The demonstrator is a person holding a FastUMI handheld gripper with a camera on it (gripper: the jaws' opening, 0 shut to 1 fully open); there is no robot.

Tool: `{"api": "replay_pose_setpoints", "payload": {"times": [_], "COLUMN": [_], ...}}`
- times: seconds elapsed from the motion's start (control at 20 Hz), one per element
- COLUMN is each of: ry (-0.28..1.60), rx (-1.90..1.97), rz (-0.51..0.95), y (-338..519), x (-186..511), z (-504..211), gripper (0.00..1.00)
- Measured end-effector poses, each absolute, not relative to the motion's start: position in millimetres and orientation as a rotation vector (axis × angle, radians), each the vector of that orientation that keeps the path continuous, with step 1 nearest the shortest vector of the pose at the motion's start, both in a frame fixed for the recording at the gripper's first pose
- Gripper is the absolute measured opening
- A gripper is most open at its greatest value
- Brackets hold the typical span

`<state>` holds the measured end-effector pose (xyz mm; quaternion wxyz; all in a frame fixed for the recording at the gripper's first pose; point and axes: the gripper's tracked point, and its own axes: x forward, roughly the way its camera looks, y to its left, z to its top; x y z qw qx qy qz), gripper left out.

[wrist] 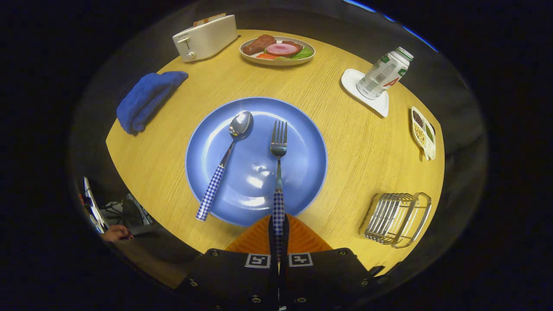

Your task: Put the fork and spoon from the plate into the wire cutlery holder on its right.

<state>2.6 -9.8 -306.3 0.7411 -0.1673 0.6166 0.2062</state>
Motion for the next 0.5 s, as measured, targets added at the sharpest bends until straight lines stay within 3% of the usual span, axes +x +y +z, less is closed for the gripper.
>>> {"api": "replay_pose_setpoints", "payload": {"times": [0.5], "ry": [1.435], "rx": [-0.554], "rz": [0.483], "y": [-122.8], "x": [-24.7], "z": [-240.0], "gripper": [0.01]}}
